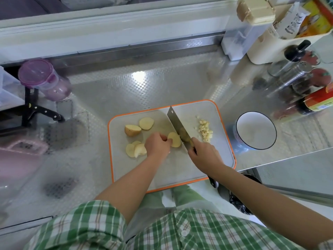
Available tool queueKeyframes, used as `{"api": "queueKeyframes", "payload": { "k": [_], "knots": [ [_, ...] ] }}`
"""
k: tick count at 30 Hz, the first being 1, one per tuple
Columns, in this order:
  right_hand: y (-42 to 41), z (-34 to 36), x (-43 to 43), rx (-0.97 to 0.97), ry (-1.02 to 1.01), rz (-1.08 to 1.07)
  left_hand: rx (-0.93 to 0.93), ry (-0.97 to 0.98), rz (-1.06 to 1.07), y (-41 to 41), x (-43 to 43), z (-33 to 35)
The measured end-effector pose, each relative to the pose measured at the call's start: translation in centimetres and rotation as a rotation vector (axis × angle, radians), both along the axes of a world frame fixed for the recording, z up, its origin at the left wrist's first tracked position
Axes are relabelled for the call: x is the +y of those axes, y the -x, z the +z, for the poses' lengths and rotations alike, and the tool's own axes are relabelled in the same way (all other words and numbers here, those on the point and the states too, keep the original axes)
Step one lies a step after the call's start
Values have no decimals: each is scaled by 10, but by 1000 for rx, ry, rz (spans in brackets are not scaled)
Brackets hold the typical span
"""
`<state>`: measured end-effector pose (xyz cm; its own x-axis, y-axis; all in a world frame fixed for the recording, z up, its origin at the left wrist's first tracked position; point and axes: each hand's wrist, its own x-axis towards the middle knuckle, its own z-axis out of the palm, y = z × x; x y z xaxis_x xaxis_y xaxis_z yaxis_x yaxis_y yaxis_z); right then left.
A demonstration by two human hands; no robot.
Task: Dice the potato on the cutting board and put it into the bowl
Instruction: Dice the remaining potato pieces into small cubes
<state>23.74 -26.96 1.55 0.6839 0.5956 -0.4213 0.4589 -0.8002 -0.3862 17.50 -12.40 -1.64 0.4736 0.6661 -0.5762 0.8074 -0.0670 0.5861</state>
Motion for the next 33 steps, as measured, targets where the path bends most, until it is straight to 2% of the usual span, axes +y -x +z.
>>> {"api": "queueKeyframes", "payload": {
  "k": [8,13,21,22,24,27,30,33],
  "knots": [
    [-2,14,4,-42,-97,-64,19,59,21,-3,6,-1],
    [5,14,5,-23,-58,-5,-2,100,38,-2,7,3],
    [3,17,4,-45,-57,-71,-27,139,28,-1,8,4],
    [2,16,3,-35,-68,-90,-11,110,-18,-1,9,5],
    [-1,13,0,23,-120,-184,7,-74,-144,0,7,7],
    [-7,12,-2,170,-237,-466,-121,-347,-324,-2,0,17],
    [-15,16,-6,234,-269,-614,-239,-391,-658,-14,-14,25],
    [-22,20,-12,226,-293,-652,-204,-380,-823,-27,-26,23]
  ]
}}
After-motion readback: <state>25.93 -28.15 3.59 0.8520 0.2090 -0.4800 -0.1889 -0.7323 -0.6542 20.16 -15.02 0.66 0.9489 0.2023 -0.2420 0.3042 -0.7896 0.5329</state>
